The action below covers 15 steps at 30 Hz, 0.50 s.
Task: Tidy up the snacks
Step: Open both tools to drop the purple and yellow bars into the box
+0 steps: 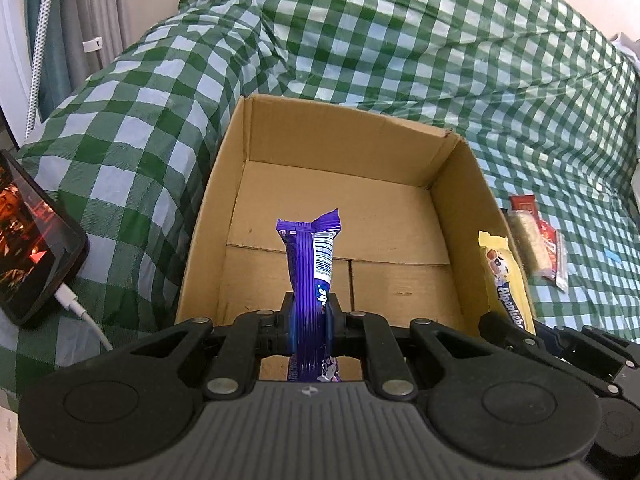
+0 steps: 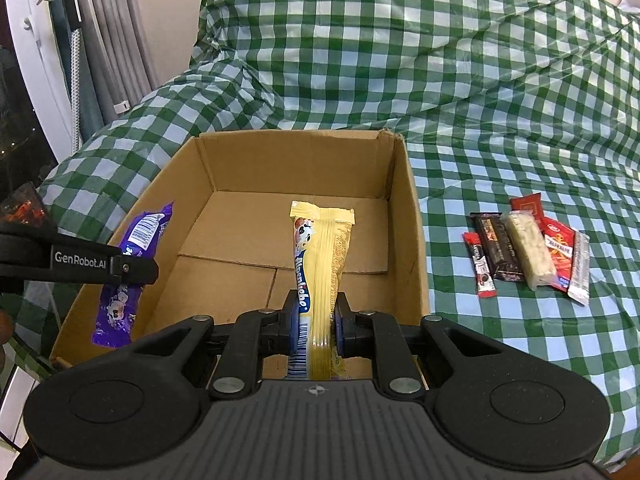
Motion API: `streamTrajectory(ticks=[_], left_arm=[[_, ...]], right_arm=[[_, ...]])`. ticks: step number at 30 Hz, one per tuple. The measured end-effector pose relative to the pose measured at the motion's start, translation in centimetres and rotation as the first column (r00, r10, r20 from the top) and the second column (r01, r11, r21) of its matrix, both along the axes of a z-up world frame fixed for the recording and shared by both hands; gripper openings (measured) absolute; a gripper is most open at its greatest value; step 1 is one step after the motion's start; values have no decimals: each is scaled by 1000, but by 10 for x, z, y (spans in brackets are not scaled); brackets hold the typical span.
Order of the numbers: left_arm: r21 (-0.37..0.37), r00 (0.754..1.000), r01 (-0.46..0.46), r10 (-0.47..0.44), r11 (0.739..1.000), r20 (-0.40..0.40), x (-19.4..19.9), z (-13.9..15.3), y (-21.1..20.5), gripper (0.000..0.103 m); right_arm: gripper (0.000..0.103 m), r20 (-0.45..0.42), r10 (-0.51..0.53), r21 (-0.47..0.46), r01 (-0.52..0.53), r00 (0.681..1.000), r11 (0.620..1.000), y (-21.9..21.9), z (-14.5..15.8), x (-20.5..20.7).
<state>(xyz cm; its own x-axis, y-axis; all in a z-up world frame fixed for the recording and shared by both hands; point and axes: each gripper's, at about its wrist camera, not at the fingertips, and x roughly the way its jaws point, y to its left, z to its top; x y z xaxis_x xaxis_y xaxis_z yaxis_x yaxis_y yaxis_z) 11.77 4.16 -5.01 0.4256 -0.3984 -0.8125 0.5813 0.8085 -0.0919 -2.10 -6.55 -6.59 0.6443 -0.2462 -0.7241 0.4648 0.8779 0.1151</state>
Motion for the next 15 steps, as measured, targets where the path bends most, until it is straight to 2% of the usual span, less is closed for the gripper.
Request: streamTrajectory(ticks=[15], left_arm=[[38, 1000, -14, 14, 999, -13, 8, -13, -7, 14]], right_arm=[[17, -33, 1, 9, -1, 999, 1000, -6, -18, 12]])
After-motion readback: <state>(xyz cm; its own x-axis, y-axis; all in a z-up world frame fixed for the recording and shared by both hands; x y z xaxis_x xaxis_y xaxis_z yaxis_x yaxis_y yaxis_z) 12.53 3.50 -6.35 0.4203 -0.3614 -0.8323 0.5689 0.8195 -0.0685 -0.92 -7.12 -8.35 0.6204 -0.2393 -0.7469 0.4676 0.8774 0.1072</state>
